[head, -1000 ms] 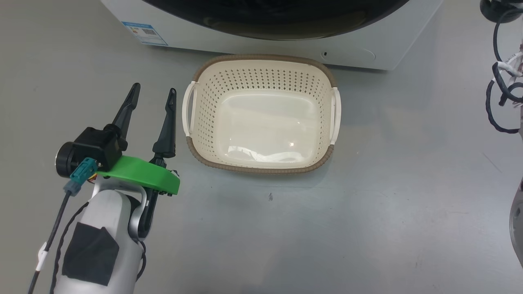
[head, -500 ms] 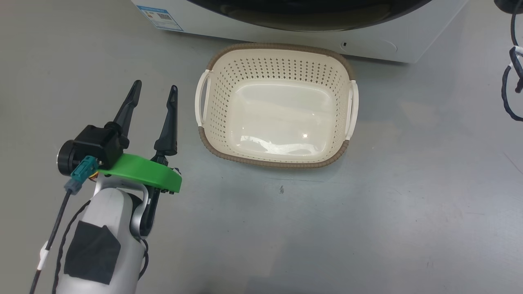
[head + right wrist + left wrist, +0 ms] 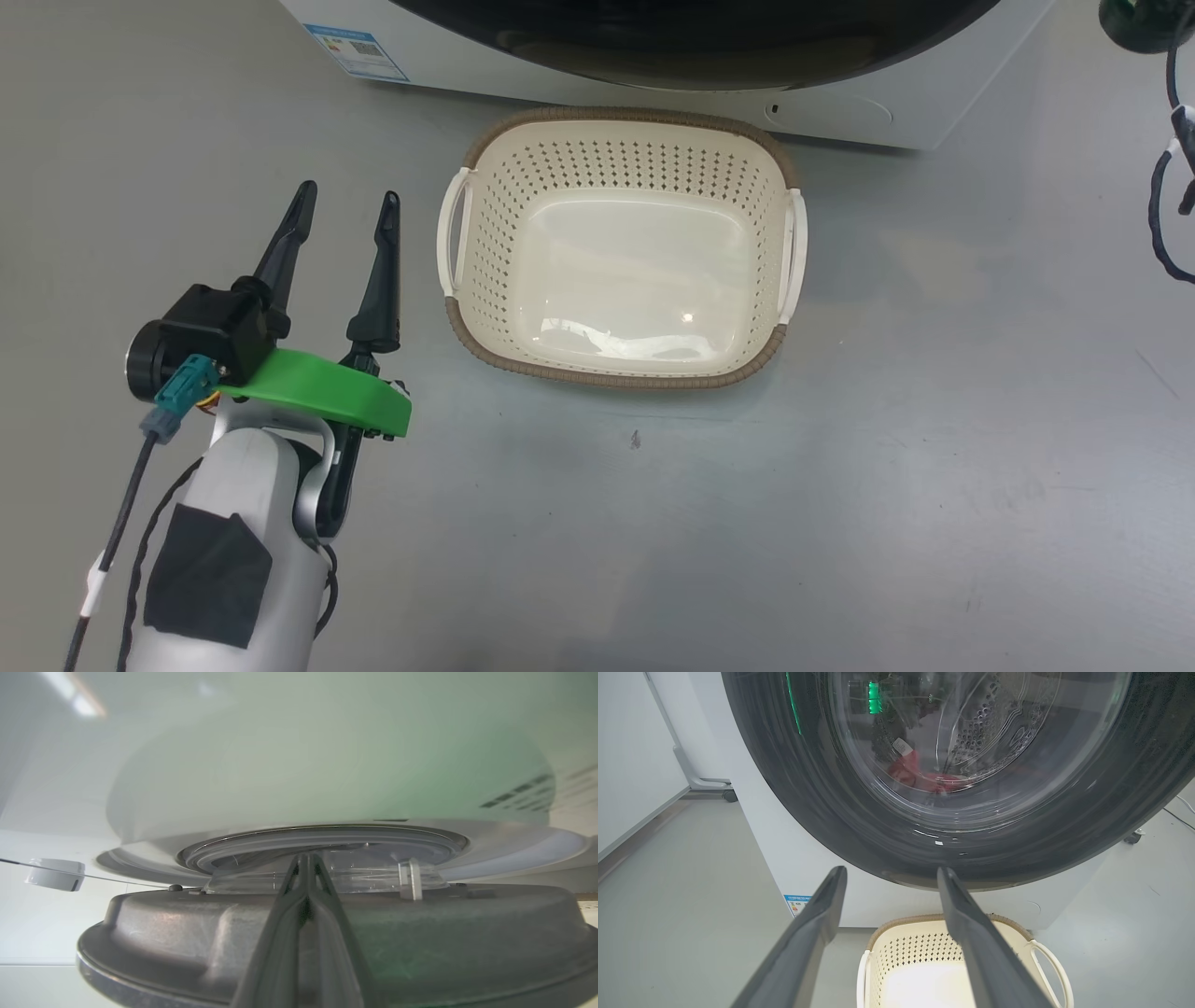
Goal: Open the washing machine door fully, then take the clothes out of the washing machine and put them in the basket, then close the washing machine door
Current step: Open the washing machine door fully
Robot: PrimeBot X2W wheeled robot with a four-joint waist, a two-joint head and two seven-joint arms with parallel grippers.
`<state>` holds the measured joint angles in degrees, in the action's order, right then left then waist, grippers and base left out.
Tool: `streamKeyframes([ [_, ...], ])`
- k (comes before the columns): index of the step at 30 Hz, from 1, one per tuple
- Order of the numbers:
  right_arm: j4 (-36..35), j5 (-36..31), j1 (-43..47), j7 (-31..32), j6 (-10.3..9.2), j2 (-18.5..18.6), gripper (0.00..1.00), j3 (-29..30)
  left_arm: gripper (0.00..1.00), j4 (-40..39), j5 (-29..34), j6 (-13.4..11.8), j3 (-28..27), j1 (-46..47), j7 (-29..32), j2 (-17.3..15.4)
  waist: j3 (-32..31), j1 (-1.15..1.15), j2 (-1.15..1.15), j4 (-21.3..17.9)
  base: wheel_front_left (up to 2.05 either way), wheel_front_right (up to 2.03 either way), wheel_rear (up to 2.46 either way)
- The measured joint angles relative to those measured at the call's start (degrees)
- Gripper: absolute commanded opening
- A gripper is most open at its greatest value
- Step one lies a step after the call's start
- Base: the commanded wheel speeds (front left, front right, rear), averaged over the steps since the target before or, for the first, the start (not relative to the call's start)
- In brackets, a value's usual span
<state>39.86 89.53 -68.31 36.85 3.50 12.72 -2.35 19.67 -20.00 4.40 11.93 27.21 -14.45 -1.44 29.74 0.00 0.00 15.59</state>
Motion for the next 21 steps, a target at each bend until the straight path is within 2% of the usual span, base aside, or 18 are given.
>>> streamKeyframes([
  [16,1.5,3.3,1.9,6.8,1.97,-1.2,0.0,-0.6,1.0,0.4,1.0,0.0,-0.7,0.0,0.0,0.1,-1.7,0.0,0.0,-1.9,0.0,0.0,0.0],
  [21,1.6,4.0,3.3,9.1,2.02,-1.7,0.0,-1.3,1.0,0.8,1.5,0.0,-0.8,-0.1,0.0,0.1,-2.6,0.0,0.0,-2.5,0.0,0.0,0.0],
])
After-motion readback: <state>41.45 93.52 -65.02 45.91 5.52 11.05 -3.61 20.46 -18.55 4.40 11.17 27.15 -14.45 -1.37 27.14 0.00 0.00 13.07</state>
